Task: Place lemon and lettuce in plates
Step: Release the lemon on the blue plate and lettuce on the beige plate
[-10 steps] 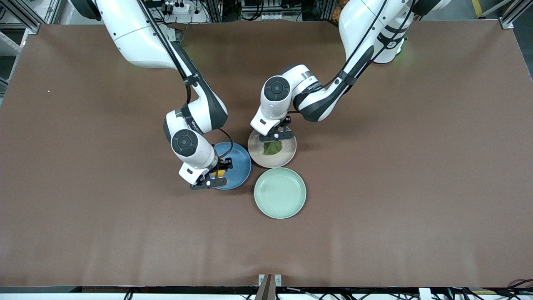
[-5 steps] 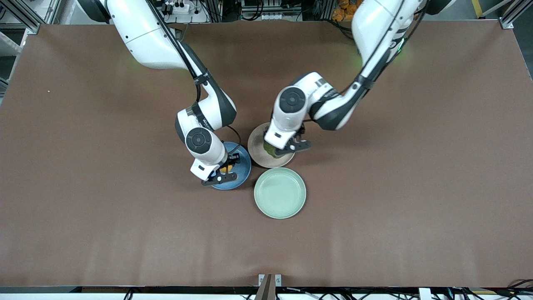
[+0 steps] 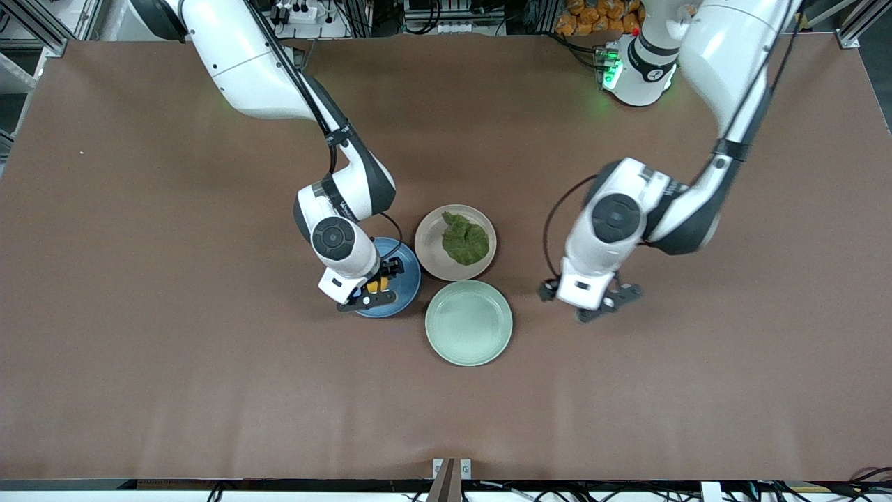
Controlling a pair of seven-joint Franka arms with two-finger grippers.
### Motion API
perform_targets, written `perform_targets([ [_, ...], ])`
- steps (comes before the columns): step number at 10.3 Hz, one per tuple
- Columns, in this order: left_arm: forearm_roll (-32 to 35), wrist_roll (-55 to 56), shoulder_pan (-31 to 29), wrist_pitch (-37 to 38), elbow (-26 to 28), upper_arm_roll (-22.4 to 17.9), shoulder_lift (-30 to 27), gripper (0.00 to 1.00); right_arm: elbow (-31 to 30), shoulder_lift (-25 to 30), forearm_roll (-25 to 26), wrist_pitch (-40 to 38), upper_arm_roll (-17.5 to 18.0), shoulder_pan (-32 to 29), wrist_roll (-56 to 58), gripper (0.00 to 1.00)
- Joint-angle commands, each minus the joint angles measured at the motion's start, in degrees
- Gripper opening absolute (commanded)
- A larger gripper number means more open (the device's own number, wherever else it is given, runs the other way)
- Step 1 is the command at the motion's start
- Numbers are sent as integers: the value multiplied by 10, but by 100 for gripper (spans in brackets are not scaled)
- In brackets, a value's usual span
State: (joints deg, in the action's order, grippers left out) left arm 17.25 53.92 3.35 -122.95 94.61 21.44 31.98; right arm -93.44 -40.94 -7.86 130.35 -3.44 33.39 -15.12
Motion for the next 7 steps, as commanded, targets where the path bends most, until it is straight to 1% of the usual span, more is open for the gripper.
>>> perform_targets([
  [1,15,-83,-47,25,-5,7,-16,100,14,0,-8,-11,-1,-6,-4,100],
  [2,16,-113,-71,35,-3,8,-30,100,18,5,-15,-15,0,-14,-4,100],
  [3,15,-143,-103,74,-3,15,-45,100,29,11,-47,-45,0,-21,-4,100],
  [4,2,-206,-110,116,13,10,-77,100,66,11,-77,-106,-2,-31,-4,100],
  [5,-27,-269,-111,160,35,-2,-102,100,96,11,-80,-158,-2,-39,-5,100],
  [6,-61,-351,-102,188,57,-43,-134,100,127,11,-81,-203,-1,-57,-5,100],
  [7,-111,-423,-87,205,88,-92,-172,100,155,13,-81,-249,-1,-79,-4,100],
])
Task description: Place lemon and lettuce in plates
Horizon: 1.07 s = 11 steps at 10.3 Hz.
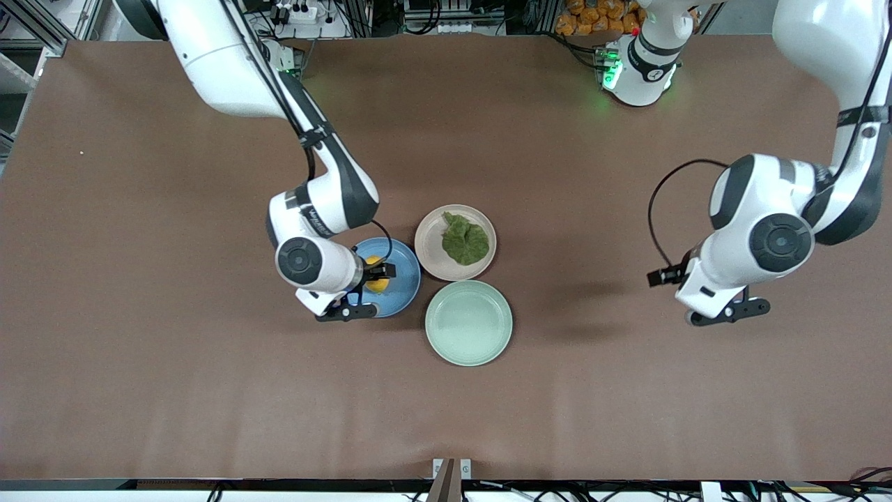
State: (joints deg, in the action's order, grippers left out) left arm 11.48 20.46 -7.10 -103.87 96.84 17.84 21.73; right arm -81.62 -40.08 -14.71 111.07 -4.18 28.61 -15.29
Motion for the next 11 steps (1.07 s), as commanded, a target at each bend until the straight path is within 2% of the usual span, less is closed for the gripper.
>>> perform_targets([
  [1,-81,-116,32,32,109,-89,-111,100,62,6,-12,-99,6,-53,-3,100],
  [2,-87,-131,63,38,143,-120,-146,100,84,6,-10,-129,7,-85,1,100],
  [3,-91,-139,70,39,163,-130,-178,100,88,7,-4,-135,2,-109,8,100],
  [6,-104,-139,74,47,155,-131,-263,100,86,6,26,-137,1,-198,110,100],
  [9,-104,-129,96,54,73,-128,-267,100,84,10,60,-146,1,-244,119,100],
  [11,-110,-138,98,125,-10,-112,-253,100,86,44,97,-157,1,-257,117,100],
])
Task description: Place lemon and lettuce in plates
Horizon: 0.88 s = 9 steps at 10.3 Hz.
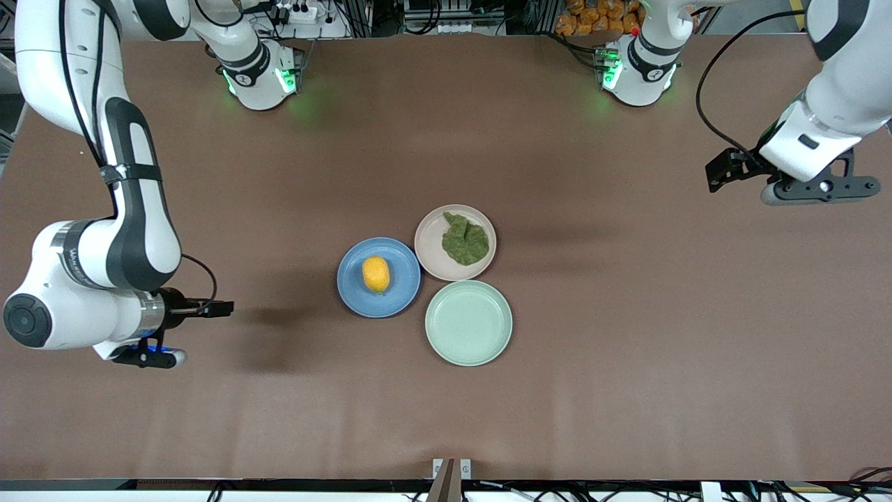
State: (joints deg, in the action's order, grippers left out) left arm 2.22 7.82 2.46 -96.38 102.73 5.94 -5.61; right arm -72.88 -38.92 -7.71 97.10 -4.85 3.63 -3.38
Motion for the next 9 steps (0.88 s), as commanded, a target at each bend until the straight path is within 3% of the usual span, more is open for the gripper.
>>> perform_targets([
  [1,-56,-13,-5,63,-94,7,20,100,-2,45,39,-40,8,-8,-2,100],
  [4,-69,-26,-3,72,-135,9,17,100,-15,116,62,-48,9,-1,-5,100],
  [6,-43,-45,4,80,-143,13,17,100,-86,208,62,-45,10,-8,-3,100],
  [9,-4,-50,2,80,-141,24,16,100,-118,282,59,-56,10,-14,-7,100],
])
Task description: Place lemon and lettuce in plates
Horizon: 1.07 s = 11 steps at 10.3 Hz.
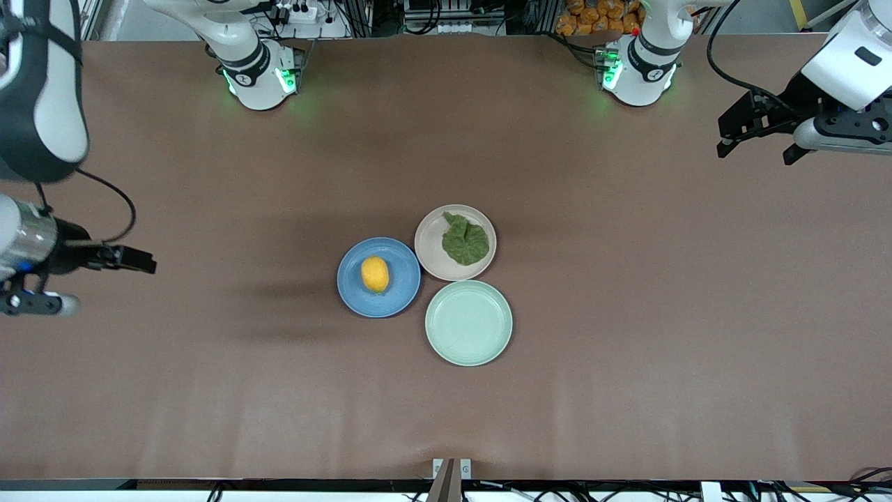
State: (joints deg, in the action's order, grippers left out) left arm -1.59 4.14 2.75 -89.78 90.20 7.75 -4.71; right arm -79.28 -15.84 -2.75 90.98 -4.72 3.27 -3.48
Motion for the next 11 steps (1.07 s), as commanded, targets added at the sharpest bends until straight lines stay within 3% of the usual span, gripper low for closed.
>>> perform_targets([
  [1,46,-10,-1,14,-15,15,9,100,-63,65,5,1,9,-13,-5,100],
  [4,41,-5,-5,13,-16,18,15,100,-58,74,-42,-12,9,-40,1,100],
  [8,37,-7,-7,13,-12,17,14,100,-73,94,-38,-57,9,-35,1,100],
  [11,35,-9,-8,14,-12,17,12,100,-96,114,-24,-21,8,-34,-1,100],
])
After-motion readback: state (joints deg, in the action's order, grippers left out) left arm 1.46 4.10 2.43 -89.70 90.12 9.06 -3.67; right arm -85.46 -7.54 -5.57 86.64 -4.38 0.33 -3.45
